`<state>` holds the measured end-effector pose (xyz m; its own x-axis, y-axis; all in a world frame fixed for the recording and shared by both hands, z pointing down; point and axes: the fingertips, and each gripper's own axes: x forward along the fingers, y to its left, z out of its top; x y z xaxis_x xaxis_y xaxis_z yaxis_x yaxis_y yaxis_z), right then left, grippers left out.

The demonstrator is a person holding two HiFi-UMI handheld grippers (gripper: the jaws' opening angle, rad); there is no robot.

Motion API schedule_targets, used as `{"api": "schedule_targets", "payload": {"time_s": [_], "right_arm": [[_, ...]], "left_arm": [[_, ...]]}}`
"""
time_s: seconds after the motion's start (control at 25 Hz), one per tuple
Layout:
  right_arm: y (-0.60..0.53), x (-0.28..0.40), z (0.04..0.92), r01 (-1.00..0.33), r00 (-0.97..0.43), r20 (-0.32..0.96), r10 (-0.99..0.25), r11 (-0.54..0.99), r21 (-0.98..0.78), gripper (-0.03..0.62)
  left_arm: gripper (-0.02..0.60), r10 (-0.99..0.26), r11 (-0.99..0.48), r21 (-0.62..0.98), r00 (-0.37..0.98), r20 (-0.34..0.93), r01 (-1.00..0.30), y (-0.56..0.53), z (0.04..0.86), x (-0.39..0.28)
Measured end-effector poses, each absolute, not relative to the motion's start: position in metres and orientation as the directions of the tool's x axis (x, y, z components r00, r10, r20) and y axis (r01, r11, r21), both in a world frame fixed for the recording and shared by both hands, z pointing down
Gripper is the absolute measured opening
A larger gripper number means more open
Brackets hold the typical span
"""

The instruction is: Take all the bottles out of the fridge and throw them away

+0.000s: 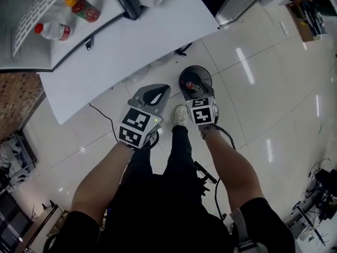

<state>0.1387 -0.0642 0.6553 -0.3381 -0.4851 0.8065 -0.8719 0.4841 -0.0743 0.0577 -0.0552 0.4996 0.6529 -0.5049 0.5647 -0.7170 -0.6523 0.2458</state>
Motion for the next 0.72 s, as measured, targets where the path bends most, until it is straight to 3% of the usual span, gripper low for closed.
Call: {"api": "schedule_targets", "payload": {"time_s": [0.32,0.72], "right_arm": [[-0.088,0.095,0.545,-0.824,-0.439,0.673,-0.595,0.566,-0.038,0.286],[-0.100,0.012,0.422,-0.736,-0.579,0.509,-0.637,0.677,0.010,0.268]], "left_arm": [[0.003,-0.609,-0.603,0.202,0.609,0.508,-0.772,-0.057,0.451,0.022],[0.003,-0.749,-0.503,0.154,0.518,0.414,-0.851,-0.061,0.385,-0.046]]}}
